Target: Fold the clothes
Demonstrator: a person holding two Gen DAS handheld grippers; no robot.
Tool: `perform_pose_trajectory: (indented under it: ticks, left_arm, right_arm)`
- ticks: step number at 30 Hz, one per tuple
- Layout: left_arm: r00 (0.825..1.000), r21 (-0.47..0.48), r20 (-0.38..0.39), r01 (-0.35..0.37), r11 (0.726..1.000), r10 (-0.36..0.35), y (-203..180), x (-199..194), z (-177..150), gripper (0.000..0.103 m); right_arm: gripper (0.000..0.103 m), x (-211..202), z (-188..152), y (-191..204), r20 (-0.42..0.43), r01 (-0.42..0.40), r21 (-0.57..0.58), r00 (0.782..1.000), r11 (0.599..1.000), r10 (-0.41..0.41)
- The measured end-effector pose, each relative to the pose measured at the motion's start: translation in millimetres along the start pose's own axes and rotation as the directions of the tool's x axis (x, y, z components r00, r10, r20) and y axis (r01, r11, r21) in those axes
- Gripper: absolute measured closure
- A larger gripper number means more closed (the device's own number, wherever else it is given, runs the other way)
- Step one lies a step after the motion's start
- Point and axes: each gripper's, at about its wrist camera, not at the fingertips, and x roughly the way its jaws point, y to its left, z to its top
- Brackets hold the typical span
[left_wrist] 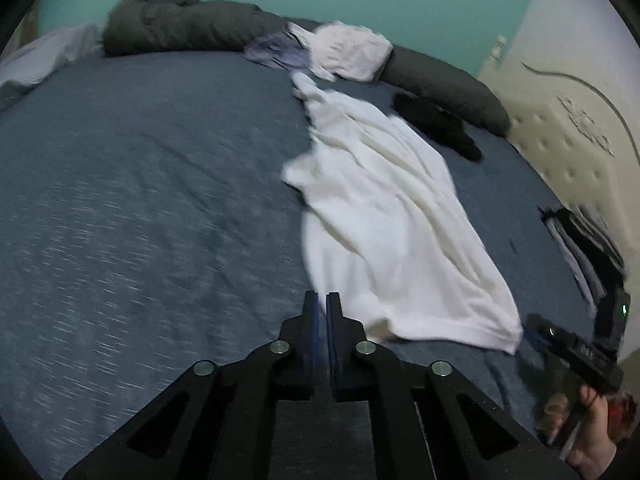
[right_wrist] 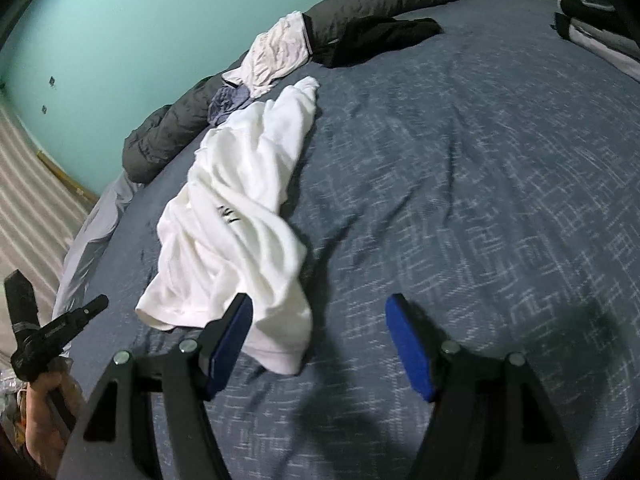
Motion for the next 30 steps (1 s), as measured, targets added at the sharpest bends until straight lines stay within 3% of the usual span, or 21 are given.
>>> perform_pose_trajectory:
  ticks: [1,2,3,7,8,11,14,16,18,21,25,30]
  left_arm:
    - [1.000,0.020,-0.012,0.007,1.000,-0.007,-7,7,-1,0.080]
    - [1.000,0.040,-0.024,0.016,0.999,-0.015,-15,14,-1,0.062]
    - [0.999,0.049,-0.034,0.034,0.998,-0.033,-22,20,-1,0.054]
    - [0.996,0.101,-0.059,0.071,0.992,-0.066,-51,40,-1,0.051]
    - [0.996,0.121,-0.063,0.065,0.991,-0.058,-57,45,-1,0.045]
    - [0.996,0.155,-0.085,0.034,0.987,-0.021,-63,63,2,0.044]
    - [0.993,0.118,-0.117,0.012,0.993,0.002,-51,79,1,0.045]
    - [0.990,0.136,-0.141,0.005,0.991,0.015,-50,86,-2,0.059]
    - [0.987,0.164,-0.160,-0.003,0.986,0.029,-50,91,-6,0.081]
    - [0.987,0.151,-0.162,0.009,0.988,0.016,-45,93,-9,0.094]
    - [0.995,0.142,-0.101,-0.005,0.990,0.019,-39,75,-3,0.098]
    - [0.999,0.083,0.026,-0.037,0.996,0.035,-14,23,10,0.098]
  right_arm:
    - [0.033,0,0,1,0.003,-0.001,-0.001,1.000,1.000,0.001]
    - [0.033,0,1,2,0.006,-0.001,-0.003,1.000,1.000,0.001]
    - [0.033,0,1,2,0.008,0.000,-0.003,1.000,1.000,0.000]
    - [0.032,0,1,0,0.012,0.013,-0.004,1.000,1.000,-0.013]
    - [0.032,1,2,-2,0.011,0.015,-0.001,1.000,1.000,-0.015]
    - [0.032,2,2,-6,0.005,0.016,0.017,1.000,1.000,-0.016]
    - [0.032,4,3,-8,-0.004,0.013,0.028,1.000,1.000,-0.013]
    - [0.031,6,3,-7,-0.010,0.006,0.029,1.000,1.000,-0.006]
    - [0.031,8,3,-6,-0.016,0.000,0.029,1.000,1.000,0.001]
    - [0.031,11,2,-3,-0.023,-0.010,0.030,1.000,1.000,0.011]
    - [0.031,12,1,-1,-0.025,-0.016,0.026,1.000,1.000,0.017]
    - [0.031,11,1,-3,-0.015,-0.014,0.043,1.000,0.999,0.015]
